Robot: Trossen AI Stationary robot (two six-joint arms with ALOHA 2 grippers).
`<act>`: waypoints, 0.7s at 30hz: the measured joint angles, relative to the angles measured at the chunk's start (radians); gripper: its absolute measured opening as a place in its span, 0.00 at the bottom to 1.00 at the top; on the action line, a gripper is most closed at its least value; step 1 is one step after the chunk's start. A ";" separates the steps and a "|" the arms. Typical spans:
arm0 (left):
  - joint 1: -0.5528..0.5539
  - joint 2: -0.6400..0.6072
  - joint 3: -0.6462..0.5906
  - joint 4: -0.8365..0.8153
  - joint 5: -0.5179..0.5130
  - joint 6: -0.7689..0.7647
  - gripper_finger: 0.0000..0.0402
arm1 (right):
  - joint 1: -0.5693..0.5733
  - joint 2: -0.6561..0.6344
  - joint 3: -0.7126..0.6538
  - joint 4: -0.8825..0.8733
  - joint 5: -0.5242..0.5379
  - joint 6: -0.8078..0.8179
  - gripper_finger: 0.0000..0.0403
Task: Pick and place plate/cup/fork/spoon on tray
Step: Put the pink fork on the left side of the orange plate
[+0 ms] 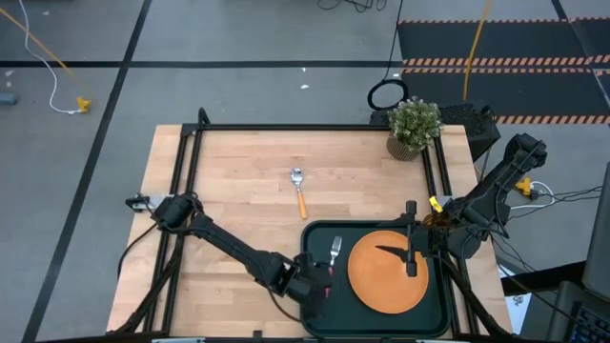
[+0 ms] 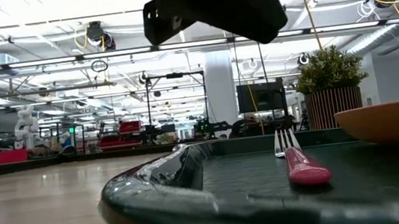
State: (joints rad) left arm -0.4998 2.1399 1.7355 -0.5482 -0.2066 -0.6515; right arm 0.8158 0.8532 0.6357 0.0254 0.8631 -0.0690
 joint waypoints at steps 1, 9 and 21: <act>0.000 0.000 0.000 -0.002 0.000 0.018 0.06 | 0.000 0.000 0.000 0.000 0.000 -0.005 0.58; 0.006 0.001 0.000 -0.013 -0.041 0.184 0.01 | 0.000 0.000 0.000 0.000 0.000 -0.023 0.58; 0.011 0.072 0.000 0.007 -0.017 0.236 0.00 | 0.000 0.000 0.000 -0.010 0.000 -0.025 0.58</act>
State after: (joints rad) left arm -0.4892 2.2121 1.7351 -0.5410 -0.2241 -0.4151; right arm 0.8154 0.8528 0.6358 0.0153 0.8635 -0.0935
